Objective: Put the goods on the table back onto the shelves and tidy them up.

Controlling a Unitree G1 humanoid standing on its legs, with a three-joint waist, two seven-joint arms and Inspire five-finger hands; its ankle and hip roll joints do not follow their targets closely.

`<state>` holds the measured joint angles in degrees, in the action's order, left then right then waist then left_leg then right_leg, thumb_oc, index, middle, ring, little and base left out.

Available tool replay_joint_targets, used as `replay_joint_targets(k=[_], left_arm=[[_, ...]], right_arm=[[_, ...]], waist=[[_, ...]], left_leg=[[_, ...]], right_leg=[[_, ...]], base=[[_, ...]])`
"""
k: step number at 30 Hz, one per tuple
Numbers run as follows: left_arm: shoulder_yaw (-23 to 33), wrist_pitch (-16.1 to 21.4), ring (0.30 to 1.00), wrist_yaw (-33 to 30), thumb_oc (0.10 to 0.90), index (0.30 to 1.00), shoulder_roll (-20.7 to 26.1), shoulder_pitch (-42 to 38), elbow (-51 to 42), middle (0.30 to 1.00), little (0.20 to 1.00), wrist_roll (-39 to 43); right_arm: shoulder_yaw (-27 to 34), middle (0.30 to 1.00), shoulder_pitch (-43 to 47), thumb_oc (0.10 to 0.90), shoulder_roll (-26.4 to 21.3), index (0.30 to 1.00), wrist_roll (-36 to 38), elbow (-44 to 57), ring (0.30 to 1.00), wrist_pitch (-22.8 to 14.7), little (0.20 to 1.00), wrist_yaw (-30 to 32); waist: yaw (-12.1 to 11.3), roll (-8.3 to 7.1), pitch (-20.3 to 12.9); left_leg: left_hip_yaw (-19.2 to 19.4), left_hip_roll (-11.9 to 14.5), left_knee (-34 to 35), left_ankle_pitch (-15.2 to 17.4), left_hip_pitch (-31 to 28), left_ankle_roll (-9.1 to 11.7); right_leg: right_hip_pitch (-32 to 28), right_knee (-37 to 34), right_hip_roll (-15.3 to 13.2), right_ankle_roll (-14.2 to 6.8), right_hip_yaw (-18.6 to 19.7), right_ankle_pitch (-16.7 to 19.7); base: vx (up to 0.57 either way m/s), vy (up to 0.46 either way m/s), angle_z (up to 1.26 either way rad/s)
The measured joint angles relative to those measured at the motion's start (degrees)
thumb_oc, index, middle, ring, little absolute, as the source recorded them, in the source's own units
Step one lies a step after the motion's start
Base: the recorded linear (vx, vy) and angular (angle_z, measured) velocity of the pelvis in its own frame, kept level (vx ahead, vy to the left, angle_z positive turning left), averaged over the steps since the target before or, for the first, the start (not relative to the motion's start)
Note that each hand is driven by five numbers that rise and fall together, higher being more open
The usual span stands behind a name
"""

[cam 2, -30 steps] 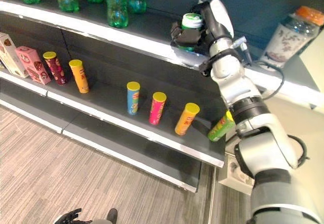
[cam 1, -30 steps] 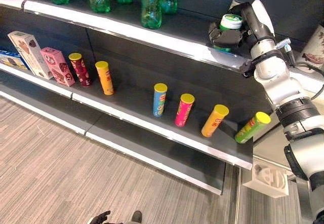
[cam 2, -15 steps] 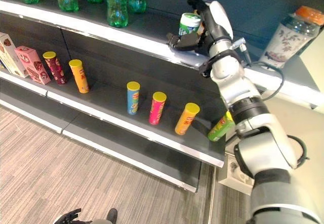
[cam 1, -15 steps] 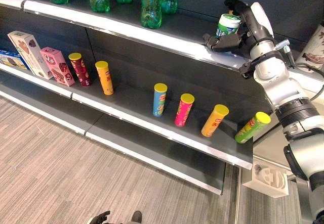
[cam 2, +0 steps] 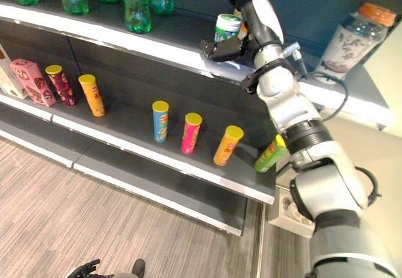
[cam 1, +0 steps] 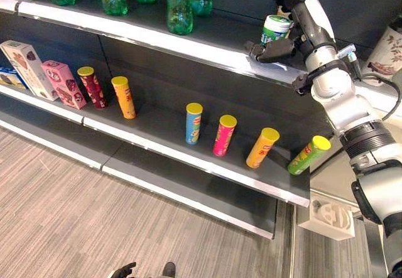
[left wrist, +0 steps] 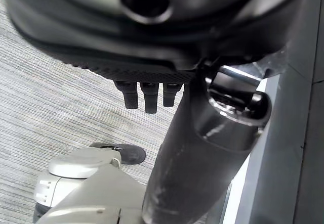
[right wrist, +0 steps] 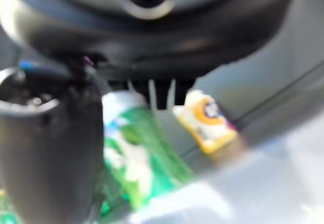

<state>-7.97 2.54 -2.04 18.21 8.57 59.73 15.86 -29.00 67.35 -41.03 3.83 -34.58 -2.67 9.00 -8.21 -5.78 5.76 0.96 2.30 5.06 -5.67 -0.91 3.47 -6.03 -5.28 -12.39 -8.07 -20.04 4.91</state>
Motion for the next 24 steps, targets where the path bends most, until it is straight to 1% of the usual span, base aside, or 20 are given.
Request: replay_joint_targets(k=[3,6,7,9,10,12,14,16,17,18,21,22,23,24], left_arm=[[0.1,0.0,0.9,0.0,0.8,0.9,-0.1,-0.4,-0.1,0.9,0.9,0.0],[0.3,0.0,0.9,-0.1,0.8,0.9,-0.1,-0.4,-0.1,0.9,0.9,0.0],[0.3,-0.1,0.9,-0.2,0.8,0.9,-0.1,-0.4,-0.1,0.9,0.9,0.0],[1.4,-0.1,0.9,-0.4,0.8,0.9,-0.5,-0.8,-0.1,0.9,0.9,0.0],[1.8,-0.2,0.9,-0.5,0.8,0.9,-0.7,-0.6,-0.1,0.9,0.9,0.0],[2.0,-0.3,0.9,-1.0,0.8,0.9,-0.7,-0.7,0.0,0.9,0.9,0.0],[2.5,-0.3,0.9,-1.1,0.8,0.9,-0.7,-0.7,0.5,0.9,0.9,0.0],[2.6,-0.3,0.9,-1.1,0.8,0.9,-0.3,-1.5,0.4,0.9,0.9,0.0],[3.2,-0.4,0.9,-1.1,0.8,0.9,-0.1,-1.4,0.6,0.9,0.9,-0.1],[3.8,-0.5,0.9,-1.1,0.8,0.9,-0.1,-1.1,1.0,0.9,0.9,-0.1],[3.7,-0.4,0.9,-1.0,0.8,0.9,0.1,-1.0,1.1,0.9,0.9,-0.2],[3.7,-0.4,0.9,-1.0,0.8,0.9,0.1,-1.1,1.1,0.9,0.9,-0.2],[3.7,-0.4,0.9,-1.0,0.8,0.9,0.1,-1.6,1.2,0.9,0.9,-0.2],[3.7,-0.4,0.9,-1.0,0.8,0.9,0.1,-2.0,1.1,0.9,0.9,-0.3]], right_arm=[[0.3,0.9,-0.2,0.8,-0.2,0.9,0.0,3.4,0.9,-0.6,0.9,0.1],[0.8,0.9,-0.4,0.8,-0.3,0.9,0.0,9.5,0.9,-1.6,0.9,0.5],[1.5,0.9,-0.7,0.8,-0.4,0.9,-0.1,12.1,0.9,-2.0,0.9,1.1],[5.4,0.9,-2.6,0.8,-0.9,0.9,-0.2,19.5,0.9,-2.8,0.9,1.9],[6.6,0.9,-3.3,0.8,-1.1,0.9,-0.1,22.3,0.9,-3.8,0.9,2.7],[8.7,0.9,-4.2,0.8,-2.7,0.9,0.0,27.7,0.9,-5.1,0.9,3.1],[12.2,0.9,-4.7,0.8,-6.4,0.9,1.1,34.2,0.9,-8.2,0.9,3.7],[18.7,0.9,-10.6,0.8,-11.1,0.9,3.8,40.3,0.9,-9.6,0.9,3.7],[21.3,0.9,-13.8,0.8,-12.9,0.9,6.1,42.0,0.9,-11.3,0.9,3.7],[22.2,0.9,-14.8,0.8,-13.6,0.9,7.2,42.4,0.9,-12.2,0.9,3.7],[23.9,0.9,-18.2,0.8,-17.5,0.9,10.0,41.6,0.9,-13.0,0.9,3.6],[24.3,0.9,-19.1,0.8,-18.4,0.9,10.7,41.6,0.9,-13.0,0.9,3.7],[25.4,0.9,-20.9,0.8,-19.5,0.9,11.0,41.8,0.9,-13.2,0.9,3.6],[27.4,0.9,-24.0,0.8,-20.2,0.9,11.4,42.3,0.9,-13.7,0.9,3.6]], waist=[[0.3,0.03,0.0],[0.8,0.09,0.1],[0.8,0.11,0.1],[1.0,0.05,0.1],[1.3,0.05,0.1],[1.6,0.05,0.1],[2.9,-0.44,0.0],[4.2,-2.1,0.0],[4.5,-3.02,-0.1],[5.7,-3.69,-0.1],[9.4,-4.73,-0.4],[9.8,-4.86,-0.5],[10.9,-5.11,-0.6],[11.5,-5.09,-0.6]], left_leg=[[0.0,0.0,0.0,0.0,-0.1,0.0],[0.1,0.0,0.0,0.0,-0.1,0.0],[0.1,0.0,0.0,0.0,-0.1,0.0],[0.2,0.0,0.1,0.1,0.0,-0.1],[0.3,0.0,0.1,0.1,-0.1,-0.1],[0.5,0.0,0.1,0.1,-0.1,-0.1],[1.5,0.1,0.1,0.3,-0.7,-0.1],[2.0,0.2,0.1,0.5,-0.8,0.1],[3.4,0.3,0.1,0.6,-1.0,-0.1],[5.0,0.3,0.1,1.0,-1.5,-0.3],[7.6,-0.2,0.3,1.8,-2.8,-0.7],[8.5,-0.3,0.4,2.3,-3.2,-1.1],[10.0,-0.4,0.4,2.6,-3.6,-1.3],[11.4,-0.3,0.4,2.7,-4.0,-1.4]], right_leg=[[0.0,0.0,0.0,0.0,0.0,0.0],[0.0,0.0,0.0,0.0,0.0,0.0],[0.0,0.0,0.0,0.0,0.0,0.0],[0.1,0.0,0.0,0.0,0.1,0.0],[0.1,0.0,0.0,0.0,0.2,0.0],[0.1,0.0,0.0,0.0,0.5,0.0],[0.2,0.0,0.1,0.0,1.5,0.1],[0.8,0.1,0.4,-0.1,2.6,0.3],[1.3,0.2,0.4,-0.2,3.7,0.7],[1.8,0.2,0.4,-0.2,5.1,1.0],[2.3,0.2,-0.2,-0.7,8.1,2.1],[2.8,0.2,-0.2,-0.6,9.1,2.6],[3.4,0.2,-0.1,-0.8,10.2,3.4],[4.0,0.3,0.2,-1.1,11.1,4.8]], base=[[0.0,0.0,0.0],[0.0,0.0,0.0],[0.0,0.0,0.0],[0.0,0.0,0.0],[0.0,0.004,-0.03],[0.01,0.01,-0.07],[0.01,0.041,-0.2],[0.01,0.082,-0.24],[0.01,0.078,-0.53],[0.01,0.097,-0.66],[0.0,0.109,-0.52],[-0.03,0.119,-0.67],[-0.05,0.109,-0.74],[-0.05,0.095,-0.8]])
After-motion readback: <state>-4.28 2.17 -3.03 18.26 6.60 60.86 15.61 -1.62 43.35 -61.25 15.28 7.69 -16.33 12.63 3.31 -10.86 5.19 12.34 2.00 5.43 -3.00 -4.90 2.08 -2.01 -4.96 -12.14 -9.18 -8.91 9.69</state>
